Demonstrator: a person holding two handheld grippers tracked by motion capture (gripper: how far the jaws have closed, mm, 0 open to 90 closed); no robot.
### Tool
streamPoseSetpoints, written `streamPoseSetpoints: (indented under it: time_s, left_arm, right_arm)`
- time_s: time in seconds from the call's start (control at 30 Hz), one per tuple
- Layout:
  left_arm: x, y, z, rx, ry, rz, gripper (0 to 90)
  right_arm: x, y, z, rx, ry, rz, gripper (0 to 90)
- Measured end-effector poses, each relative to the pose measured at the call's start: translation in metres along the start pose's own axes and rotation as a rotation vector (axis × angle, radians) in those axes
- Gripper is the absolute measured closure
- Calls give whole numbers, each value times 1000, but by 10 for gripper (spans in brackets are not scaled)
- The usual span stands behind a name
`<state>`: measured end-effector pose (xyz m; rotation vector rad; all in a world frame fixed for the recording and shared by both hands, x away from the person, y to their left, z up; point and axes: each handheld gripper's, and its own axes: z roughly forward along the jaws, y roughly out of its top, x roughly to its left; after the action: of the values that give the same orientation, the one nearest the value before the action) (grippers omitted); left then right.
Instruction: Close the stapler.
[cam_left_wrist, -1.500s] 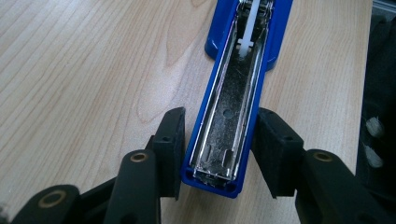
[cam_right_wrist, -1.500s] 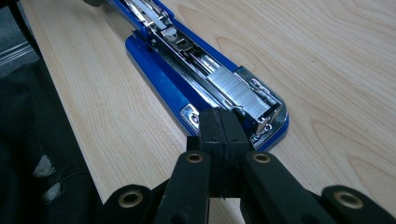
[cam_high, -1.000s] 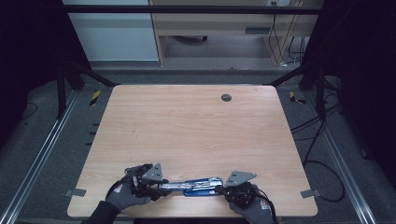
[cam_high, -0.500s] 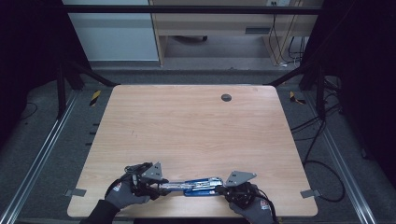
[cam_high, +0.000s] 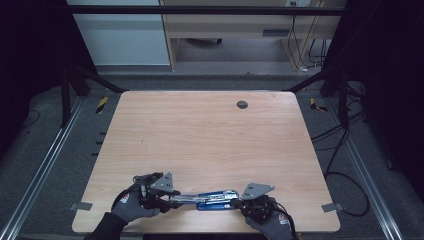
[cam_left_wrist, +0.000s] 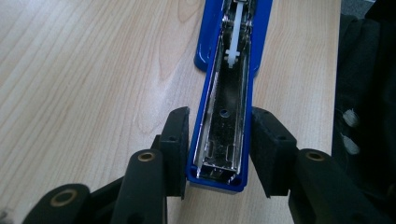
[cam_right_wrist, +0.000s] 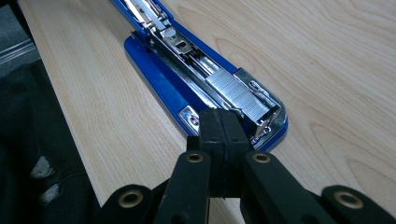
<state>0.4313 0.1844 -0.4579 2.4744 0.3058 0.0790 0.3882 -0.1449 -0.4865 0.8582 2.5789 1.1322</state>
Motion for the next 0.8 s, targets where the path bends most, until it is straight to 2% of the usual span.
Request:
streamPoseSetpoints:
  time_s: [0.33,0.43,0.53,0.8]
  left_arm:
    - [-1,3,-4,-10,1,7,602]
    - [0,4,-9,-65,-16,-7,610]
    - [-1,7,-11,-54,-11,9,618]
    - [0,6,-10,-50,-19,7,619]
  right_arm:
    - [0,0,0,0,0,-1,900]
    - [0,0,0,0,1,-1,900]
    - [0,0,0,0,1,-2,900]
    - [0,0,0,0,1,0,900]
